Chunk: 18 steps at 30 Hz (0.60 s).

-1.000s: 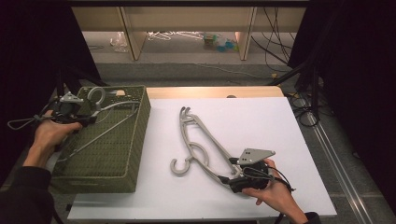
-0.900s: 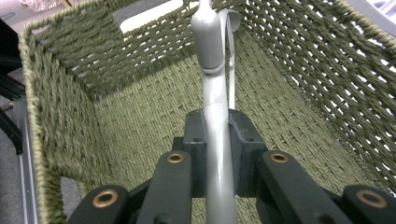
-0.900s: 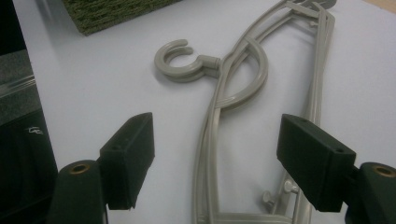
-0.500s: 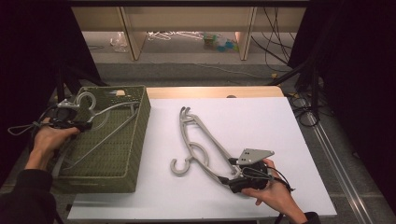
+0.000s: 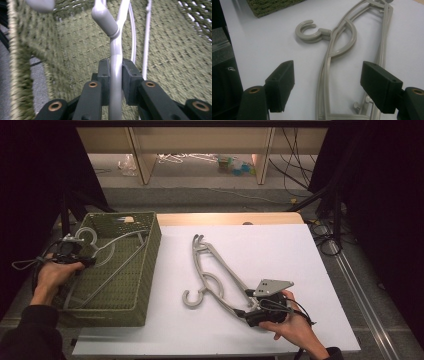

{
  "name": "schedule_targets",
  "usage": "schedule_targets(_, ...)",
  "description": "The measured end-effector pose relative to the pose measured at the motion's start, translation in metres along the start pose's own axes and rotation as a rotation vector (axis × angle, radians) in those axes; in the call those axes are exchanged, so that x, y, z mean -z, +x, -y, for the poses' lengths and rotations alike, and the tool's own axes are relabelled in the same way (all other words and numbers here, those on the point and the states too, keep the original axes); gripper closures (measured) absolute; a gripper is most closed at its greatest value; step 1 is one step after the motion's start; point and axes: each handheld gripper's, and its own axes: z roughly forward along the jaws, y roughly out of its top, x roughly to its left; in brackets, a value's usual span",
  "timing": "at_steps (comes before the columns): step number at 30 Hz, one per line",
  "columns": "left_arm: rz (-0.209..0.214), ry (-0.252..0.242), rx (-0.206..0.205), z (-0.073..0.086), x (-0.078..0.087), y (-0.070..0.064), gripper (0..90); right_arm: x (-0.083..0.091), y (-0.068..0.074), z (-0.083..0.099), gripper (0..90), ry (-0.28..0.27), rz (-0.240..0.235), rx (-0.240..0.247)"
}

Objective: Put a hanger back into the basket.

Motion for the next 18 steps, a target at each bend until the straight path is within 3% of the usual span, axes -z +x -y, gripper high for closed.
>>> schedule_targets(1,-0.008,0.003,-0.035,-0.001,0.001,0.004,76.2,0.000,0.000,0.000,28.5,0.001,0.001,0.000)
schedule_targets(5,-0.035,-0.037,0.038,0.002,0.012,0.006,66.9,0.000,-0.001,0.001,28.3,0.001,0.002,-0.001)
schedule_targets(6,-0.038,-0.044,0.081,0.002,0.014,0.003,64.9,-0.001,-0.001,0.001,28.3,0.000,0.002,-0.001)
schedule_targets(8,-0.026,-0.067,0.083,0.002,0.020,0.003,60.2,-0.001,-0.001,0.001,28.2,0.002,0.002,-0.002)
schedule_targets(11,-0.011,-0.115,0.126,0.001,0.031,-0.003,50.2,-0.001,-0.001,0.002,28.0,0.005,0.000,-0.007)
schedule_targets(13,0.001,-0.120,0.103,0.001,0.035,-0.003,46.0,-0.002,-0.002,0.003,27.7,0.006,-0.001,-0.016)
schedule_targets(18,0.036,-0.240,0.156,-0.002,0.056,-0.029,37.9,-0.004,-0.003,0.003,25.6,0.010,0.008,-0.026)
